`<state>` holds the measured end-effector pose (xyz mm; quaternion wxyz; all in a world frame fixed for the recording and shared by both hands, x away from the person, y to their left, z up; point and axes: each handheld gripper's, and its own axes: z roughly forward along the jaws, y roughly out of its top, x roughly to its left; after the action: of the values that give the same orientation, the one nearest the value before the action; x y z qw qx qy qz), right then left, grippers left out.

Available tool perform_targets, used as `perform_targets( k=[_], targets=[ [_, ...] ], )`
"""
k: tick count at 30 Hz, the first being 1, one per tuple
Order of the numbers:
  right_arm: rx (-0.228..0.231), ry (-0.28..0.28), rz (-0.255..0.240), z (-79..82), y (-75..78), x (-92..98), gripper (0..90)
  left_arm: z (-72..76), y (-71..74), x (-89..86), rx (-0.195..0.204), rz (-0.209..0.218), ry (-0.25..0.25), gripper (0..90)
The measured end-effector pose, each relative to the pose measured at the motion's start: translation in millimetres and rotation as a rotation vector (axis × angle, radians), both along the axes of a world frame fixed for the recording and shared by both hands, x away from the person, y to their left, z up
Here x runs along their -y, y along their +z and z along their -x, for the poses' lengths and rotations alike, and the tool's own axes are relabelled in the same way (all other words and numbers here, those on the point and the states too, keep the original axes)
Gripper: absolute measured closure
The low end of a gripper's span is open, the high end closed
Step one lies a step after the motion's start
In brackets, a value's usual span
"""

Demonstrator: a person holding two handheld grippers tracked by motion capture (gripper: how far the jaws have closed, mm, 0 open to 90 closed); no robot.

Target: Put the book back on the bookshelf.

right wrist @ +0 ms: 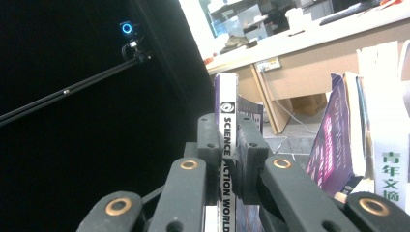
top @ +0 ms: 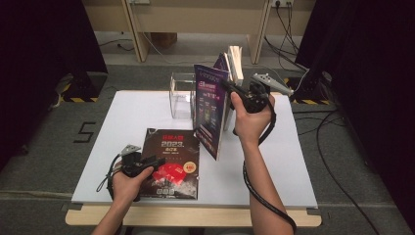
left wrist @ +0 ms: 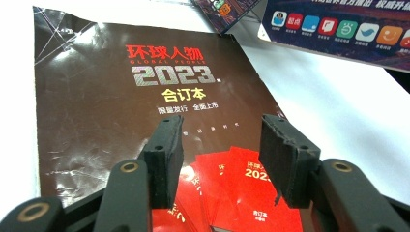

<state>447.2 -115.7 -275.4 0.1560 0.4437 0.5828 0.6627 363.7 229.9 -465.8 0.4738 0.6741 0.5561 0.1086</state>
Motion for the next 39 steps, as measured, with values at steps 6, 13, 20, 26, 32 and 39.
perform_targets(
  k=[6,13,20,26,32,39],
  targets=[
    [0.002,-0.003,-0.007,-2.9,2.4,-0.6,83.2,-0.5,-0.1,0.4,-0.003,-0.001,-0.006,49.8],
    [0.003,-0.002,-0.025,-6.3,4.2,-0.4,83.2,-0.1,-0.4,-0.2,0.000,0.000,-0.001,49.9],
    [0.014,-0.003,-0.033,-9.3,5.4,0.3,83.3,-0.5,-0.5,0.2,-0.002,0.002,-0.002,49.9],
    [0.015,0.002,-0.048,-11.9,7.7,1.7,83.2,-0.3,-1.5,-0.4,-0.003,0.000,-0.004,49.9],
    [0.018,-0.002,-0.047,-14.2,9.2,1.8,83.2,-0.4,-0.4,0.2,-0.002,0.002,-0.002,49.9],
    [0.023,-0.007,-0.045,-17.3,11.0,0.0,83.3,-0.7,-1.5,0.1,-0.001,0.003,-0.004,50.1]
  ],
)
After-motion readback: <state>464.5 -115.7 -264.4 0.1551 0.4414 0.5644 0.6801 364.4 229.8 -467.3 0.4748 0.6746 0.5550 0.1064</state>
